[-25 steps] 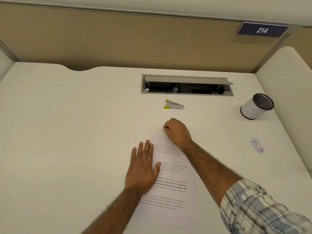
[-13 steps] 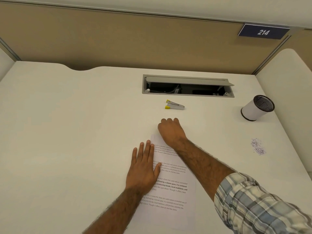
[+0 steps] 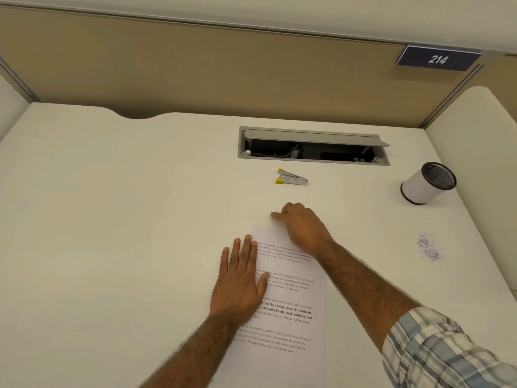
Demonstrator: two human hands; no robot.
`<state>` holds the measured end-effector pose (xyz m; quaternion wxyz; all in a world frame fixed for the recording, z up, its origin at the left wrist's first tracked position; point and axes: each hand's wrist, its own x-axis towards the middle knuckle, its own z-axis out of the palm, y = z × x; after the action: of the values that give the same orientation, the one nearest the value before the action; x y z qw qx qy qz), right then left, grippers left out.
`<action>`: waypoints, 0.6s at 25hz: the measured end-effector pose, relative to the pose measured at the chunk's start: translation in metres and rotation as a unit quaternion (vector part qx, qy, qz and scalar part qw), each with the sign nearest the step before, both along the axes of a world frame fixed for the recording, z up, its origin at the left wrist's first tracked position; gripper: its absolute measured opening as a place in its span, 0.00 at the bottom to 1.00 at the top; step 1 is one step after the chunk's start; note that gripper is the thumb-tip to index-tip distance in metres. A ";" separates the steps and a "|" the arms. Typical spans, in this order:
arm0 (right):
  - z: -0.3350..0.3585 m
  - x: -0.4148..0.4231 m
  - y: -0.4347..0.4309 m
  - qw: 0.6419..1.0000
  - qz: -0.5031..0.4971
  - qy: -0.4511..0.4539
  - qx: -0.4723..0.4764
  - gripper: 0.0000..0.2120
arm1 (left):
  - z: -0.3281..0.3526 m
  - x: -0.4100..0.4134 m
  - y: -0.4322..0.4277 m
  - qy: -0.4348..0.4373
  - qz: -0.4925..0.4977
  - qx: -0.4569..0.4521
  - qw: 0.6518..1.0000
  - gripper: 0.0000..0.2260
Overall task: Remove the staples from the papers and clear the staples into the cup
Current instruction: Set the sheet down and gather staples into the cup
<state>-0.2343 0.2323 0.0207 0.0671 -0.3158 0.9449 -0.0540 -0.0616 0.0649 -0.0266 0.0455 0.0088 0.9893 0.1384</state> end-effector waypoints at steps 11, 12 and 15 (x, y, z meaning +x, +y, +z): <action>0.001 0.033 -0.006 0.997 -0.031 0.028 0.058 0.30 | 0.001 0.000 0.000 -0.008 0.000 -0.009 1.000 0.34; 0.002 0.025 -0.007 0.997 -0.070 -0.022 -0.007 0.29 | 0.001 -0.001 0.000 -0.007 0.000 -0.011 1.000 0.33; 0.009 0.007 -0.009 0.900 -0.271 -0.208 -0.270 0.21 | 0.001 0.000 0.001 -0.010 -0.002 -0.006 1.000 0.33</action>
<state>-0.2275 0.2237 0.0297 0.1577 -0.0350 0.9077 -0.3873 -0.0616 0.0655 -0.0256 0.0559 0.0086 0.9896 0.1323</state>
